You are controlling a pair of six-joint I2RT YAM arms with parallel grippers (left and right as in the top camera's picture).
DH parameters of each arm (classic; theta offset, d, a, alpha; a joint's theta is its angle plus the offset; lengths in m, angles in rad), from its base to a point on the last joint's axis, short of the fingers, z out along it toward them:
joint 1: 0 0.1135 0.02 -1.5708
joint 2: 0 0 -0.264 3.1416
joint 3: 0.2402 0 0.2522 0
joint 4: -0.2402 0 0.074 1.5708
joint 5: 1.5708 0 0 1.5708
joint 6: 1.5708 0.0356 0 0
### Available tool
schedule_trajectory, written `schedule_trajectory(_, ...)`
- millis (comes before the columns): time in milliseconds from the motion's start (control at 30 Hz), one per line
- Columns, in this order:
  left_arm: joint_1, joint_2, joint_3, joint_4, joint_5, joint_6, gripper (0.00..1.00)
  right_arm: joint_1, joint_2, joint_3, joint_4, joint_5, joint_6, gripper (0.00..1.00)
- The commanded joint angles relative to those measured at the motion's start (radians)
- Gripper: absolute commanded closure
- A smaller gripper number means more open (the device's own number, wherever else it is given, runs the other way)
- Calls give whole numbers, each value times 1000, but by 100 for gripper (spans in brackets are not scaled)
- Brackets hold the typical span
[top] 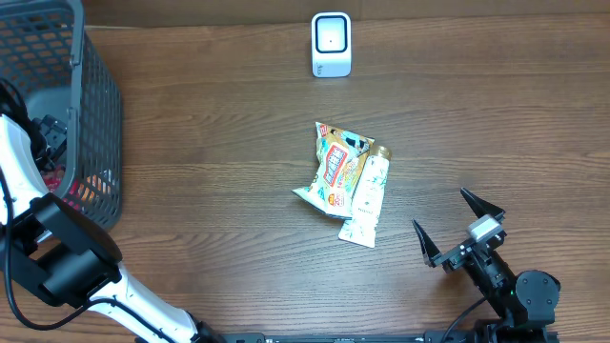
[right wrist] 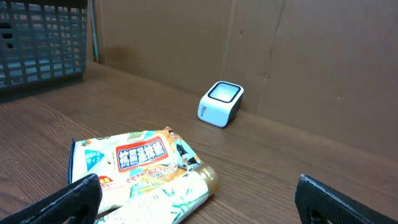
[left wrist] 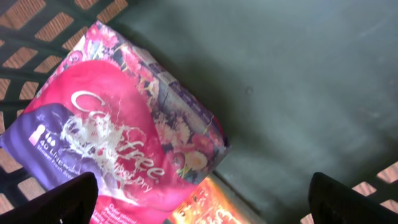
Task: Scan the item barcode
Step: 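Reach left gripper into basket and grasp the pink-purple liner pack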
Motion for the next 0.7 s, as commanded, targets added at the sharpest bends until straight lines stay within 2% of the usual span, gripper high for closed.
schedule_trajectory(0,3,10,12,16,-6,-45,0,2,-2,-11,2,4,9,0)
schedule_trajectory(533,4,142,12,67,10,-58,0,2,-2,-11,2,4,9,0)
schedule_trajectory(600,5,142,12,62,10,-57,5,2,-2,-11,2,4,9,0)
schedule_trajectory(667,5,142,12,60,10,-50,19,2,-2,-11,2,4,9,0)
